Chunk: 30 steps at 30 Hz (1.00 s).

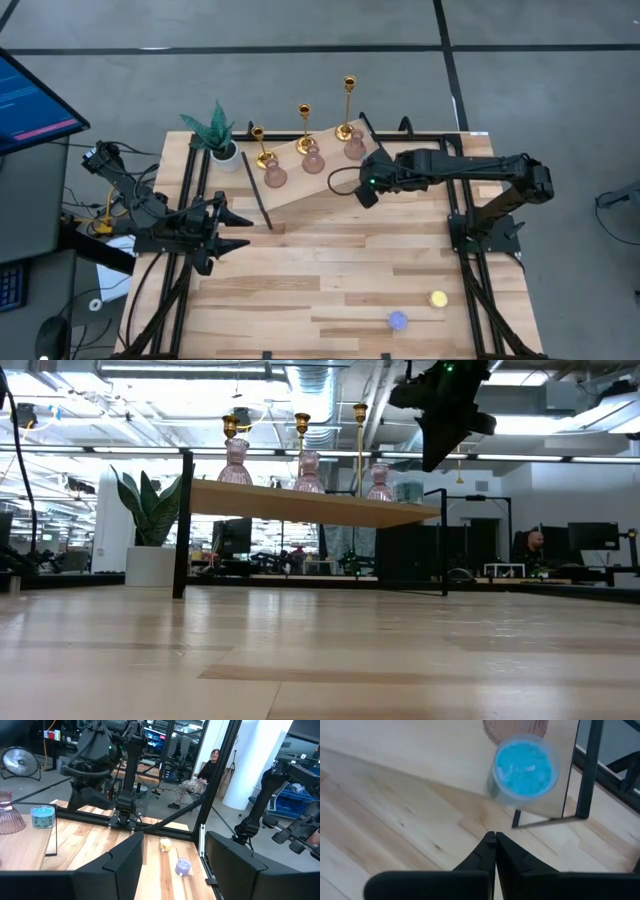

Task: Pick & Place candle stick holders
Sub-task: Put the blue scented candle on the shelf

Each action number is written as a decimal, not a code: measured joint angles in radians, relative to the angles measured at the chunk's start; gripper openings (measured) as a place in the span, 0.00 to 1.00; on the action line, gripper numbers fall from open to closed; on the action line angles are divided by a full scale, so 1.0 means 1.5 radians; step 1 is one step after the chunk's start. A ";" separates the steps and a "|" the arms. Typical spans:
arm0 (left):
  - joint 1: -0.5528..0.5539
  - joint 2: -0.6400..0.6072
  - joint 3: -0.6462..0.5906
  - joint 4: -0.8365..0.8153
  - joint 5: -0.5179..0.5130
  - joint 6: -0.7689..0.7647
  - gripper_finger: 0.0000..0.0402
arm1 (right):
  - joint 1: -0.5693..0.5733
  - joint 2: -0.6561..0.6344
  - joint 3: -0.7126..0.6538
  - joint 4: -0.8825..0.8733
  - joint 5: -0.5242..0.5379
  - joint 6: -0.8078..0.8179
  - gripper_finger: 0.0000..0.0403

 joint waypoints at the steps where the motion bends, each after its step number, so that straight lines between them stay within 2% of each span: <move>1: 0.000 0.000 0.000 0.000 0.000 0.000 0.53 | 0.002 0.000 0.000 -0.007 0.000 0.000 0.00; 17: 0.000 -0.066 0.000 0.003 0.000 -0.018 0.53 | 0.005 0.000 0.000 0.003 0.000 0.002 0.00; 25: 0.000 -0.071 0.000 0.002 0.000 -0.012 0.53 | 0.015 0.000 -0.018 0.018 0.000 -0.008 0.00; 30: 0.000 -0.071 0.000 -0.001 0.000 -0.011 0.53 | 0.015 0.001 -0.059 0.034 -0.055 -0.010 0.00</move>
